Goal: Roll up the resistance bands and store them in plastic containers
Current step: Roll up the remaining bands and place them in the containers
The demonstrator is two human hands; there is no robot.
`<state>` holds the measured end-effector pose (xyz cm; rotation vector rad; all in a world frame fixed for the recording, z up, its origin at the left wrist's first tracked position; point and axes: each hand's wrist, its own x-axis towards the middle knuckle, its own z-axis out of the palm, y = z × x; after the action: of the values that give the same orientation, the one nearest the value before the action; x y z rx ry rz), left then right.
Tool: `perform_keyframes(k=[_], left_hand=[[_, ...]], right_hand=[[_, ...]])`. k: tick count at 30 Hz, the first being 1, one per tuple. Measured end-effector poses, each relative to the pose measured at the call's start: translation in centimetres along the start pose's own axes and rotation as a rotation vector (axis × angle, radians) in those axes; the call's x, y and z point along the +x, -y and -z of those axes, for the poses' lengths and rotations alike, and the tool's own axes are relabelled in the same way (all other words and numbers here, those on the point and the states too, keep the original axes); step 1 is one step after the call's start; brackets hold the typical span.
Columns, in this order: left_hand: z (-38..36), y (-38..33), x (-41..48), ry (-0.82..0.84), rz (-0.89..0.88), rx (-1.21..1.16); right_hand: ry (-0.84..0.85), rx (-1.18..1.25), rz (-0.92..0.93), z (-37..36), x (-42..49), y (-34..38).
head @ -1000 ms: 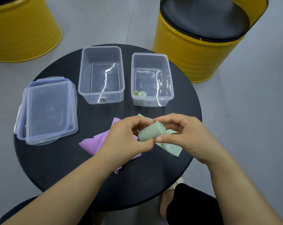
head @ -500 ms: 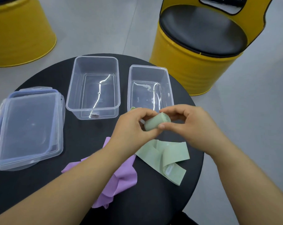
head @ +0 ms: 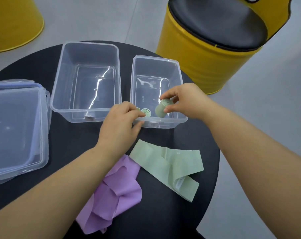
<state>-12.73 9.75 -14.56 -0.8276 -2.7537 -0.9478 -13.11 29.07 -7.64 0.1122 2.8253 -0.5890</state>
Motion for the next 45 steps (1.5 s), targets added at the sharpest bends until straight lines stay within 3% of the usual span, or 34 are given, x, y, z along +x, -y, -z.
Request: perform_keyframes(k=[7, 15, 28, 45], left_hand=[[-0.6, 0.3, 0.6, -0.084, -0.035, -0.055], [-0.8, 0.6, 0.9, -0.059, 0.032, -0.099], [-0.3, 0.2, 1.3, -0.011, 0.091, -0.106], [0.1, -0.1, 1.2, 0.008, 0.092, -0.099]], right_hand=[[0.13, -0.055, 0.016, -0.7, 1.4, 0.4], [0.215, -0.141, 0.038, -1.3, 1.7, 0.3], [0.303, -0.022, 0.014, -1.3, 2.0, -0.2], [0.203, 0.167, -0.09, -2.5, 2.3, -0.7]])
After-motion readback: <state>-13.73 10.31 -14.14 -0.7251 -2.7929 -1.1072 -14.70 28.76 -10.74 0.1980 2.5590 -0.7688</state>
